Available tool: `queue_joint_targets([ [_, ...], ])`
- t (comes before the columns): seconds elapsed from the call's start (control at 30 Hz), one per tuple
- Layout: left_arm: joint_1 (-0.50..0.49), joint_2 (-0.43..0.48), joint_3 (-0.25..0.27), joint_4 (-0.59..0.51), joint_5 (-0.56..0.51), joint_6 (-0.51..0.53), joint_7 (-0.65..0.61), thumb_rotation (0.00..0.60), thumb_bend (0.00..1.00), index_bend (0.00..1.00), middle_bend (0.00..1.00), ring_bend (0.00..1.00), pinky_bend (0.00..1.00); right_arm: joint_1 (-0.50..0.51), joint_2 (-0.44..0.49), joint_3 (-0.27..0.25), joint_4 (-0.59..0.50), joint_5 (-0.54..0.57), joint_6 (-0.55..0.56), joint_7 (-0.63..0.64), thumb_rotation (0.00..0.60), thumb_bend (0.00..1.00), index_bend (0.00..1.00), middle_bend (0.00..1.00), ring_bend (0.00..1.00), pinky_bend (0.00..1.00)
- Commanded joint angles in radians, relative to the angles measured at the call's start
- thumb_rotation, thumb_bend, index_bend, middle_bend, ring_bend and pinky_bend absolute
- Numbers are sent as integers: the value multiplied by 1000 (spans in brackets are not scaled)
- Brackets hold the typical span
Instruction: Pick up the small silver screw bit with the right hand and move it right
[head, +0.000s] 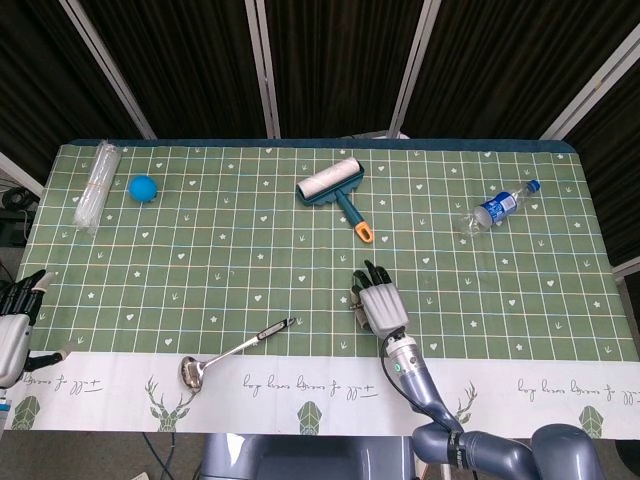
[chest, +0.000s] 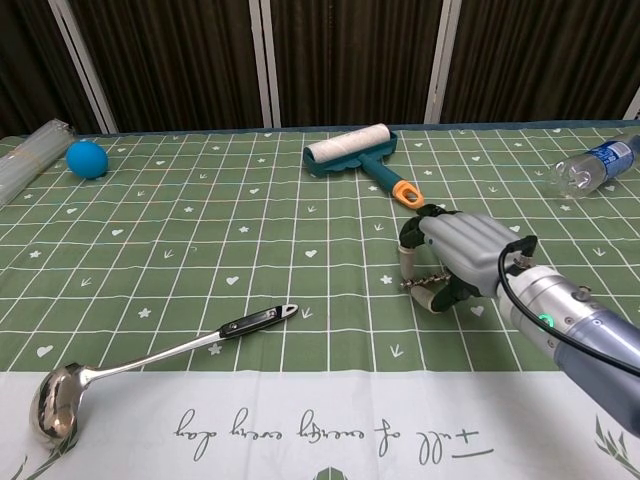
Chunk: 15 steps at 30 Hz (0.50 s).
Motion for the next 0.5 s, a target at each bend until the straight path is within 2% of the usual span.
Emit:
queue_joint_targets([
  [0.03, 0, 0, 0, 0, 0, 0, 0, 600, 148, 0, 0, 0, 0, -3, 8, 11, -20, 9, 5, 4, 600, 380, 560, 189, 0, 130],
  [0.27, 0, 0, 0, -2, -1, -1, 2, 600, 147, 0, 0, 0, 0, -15, 40, 63, -104, 68, 18, 3, 600, 380, 561, 189, 0, 130],
  [0.5, 0, -2, 1, -2, 0, 0, 4, 600, 148, 0, 0, 0, 0, -21, 80, 84, -163, 97, 35, -22, 600, 379, 562, 189, 0, 130],
])
